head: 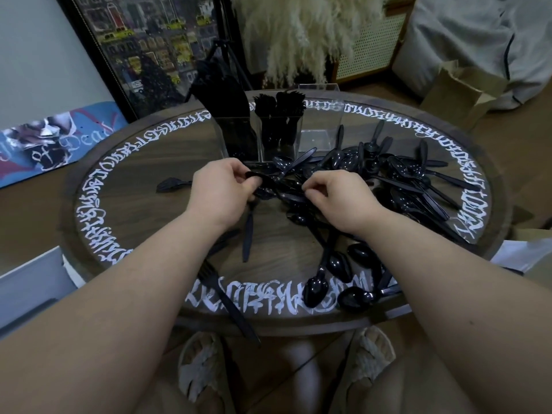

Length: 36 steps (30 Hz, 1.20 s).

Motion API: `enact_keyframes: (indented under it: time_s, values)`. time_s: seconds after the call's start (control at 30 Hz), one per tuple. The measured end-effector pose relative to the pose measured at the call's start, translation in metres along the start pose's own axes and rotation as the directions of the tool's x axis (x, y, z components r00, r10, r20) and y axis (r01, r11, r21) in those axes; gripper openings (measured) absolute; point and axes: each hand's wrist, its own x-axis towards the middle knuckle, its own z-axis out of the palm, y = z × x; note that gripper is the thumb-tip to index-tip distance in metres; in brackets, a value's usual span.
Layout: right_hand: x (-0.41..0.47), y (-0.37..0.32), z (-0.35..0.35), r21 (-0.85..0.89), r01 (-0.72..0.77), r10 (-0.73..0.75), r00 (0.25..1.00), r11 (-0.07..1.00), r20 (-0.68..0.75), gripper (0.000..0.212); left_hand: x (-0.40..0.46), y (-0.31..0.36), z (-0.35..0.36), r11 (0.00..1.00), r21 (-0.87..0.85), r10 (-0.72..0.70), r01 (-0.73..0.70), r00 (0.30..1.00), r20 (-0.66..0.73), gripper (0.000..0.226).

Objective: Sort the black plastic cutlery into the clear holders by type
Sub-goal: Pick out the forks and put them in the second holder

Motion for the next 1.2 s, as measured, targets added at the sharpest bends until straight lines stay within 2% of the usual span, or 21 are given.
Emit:
enact_keyframes:
  time_s: [0.07,0.23,0.37,0.5,0.6,0.7,0.8,1.0,1.2]
  values:
    - [0.001,0.002,0.002,-0.118,-0.043,0.039,0.999,0.992,-0.031,0.022,-0.001,-0.005,-0.008,0.999,-0.030,-0.031,0.030,0.999,-0.015,0.019]
    - [0.004,0.008,0.005,-0.219,-0.115,0.111,0.993,0.969,-0.027,0.022,-0.002,-0.012,-0.020,0.997,-0.036,-0.064,0.064,0.998,-0.001,0.014]
    - [0.008,0.009,0.009,-0.229,-0.129,0.133,0.991,0.965,0.000,0.020,0.001,-0.016,-0.020,0.998,-0.003,-0.066,0.066,0.998,-0.006,0.014]
    - [0.011,0.010,0.003,-0.204,-0.196,0.187,0.980,0.959,-0.063,0.003,0.004,-0.017,-0.019,0.996,-0.038,-0.080,0.080,0.997,0.021,0.015]
    - [0.011,0.012,0.001,-0.257,-0.202,0.217,0.976,0.945,0.029,0.009,0.006,-0.018,-0.019,0.997,-0.012,-0.079,0.079,0.997,0.023,0.004]
    - [0.012,0.015,0.004,-0.200,-0.195,0.212,0.975,0.960,0.068,0.014,0.007,-0.017,-0.019,0.995,0.077,-0.066,0.065,0.998,0.007,0.009]
    - [0.013,0.014,0.007,-0.136,-0.201,0.214,0.974,0.970,0.082,0.015,0.008,-0.018,-0.021,0.995,0.082,-0.056,0.060,0.997,-0.049,0.013]
    - [0.015,0.004,0.012,-0.082,-0.212,0.219,0.971,0.974,0.095,0.016,0.014,-0.020,-0.034,0.998,0.021,-0.054,0.062,0.962,-0.268,0.010]
    - [0.017,-0.009,0.011,-0.057,-0.189,0.192,0.981,0.980,0.034,0.020,0.016,-0.021,-0.044,0.997,-0.033,-0.080,0.073,0.923,-0.376,0.005]
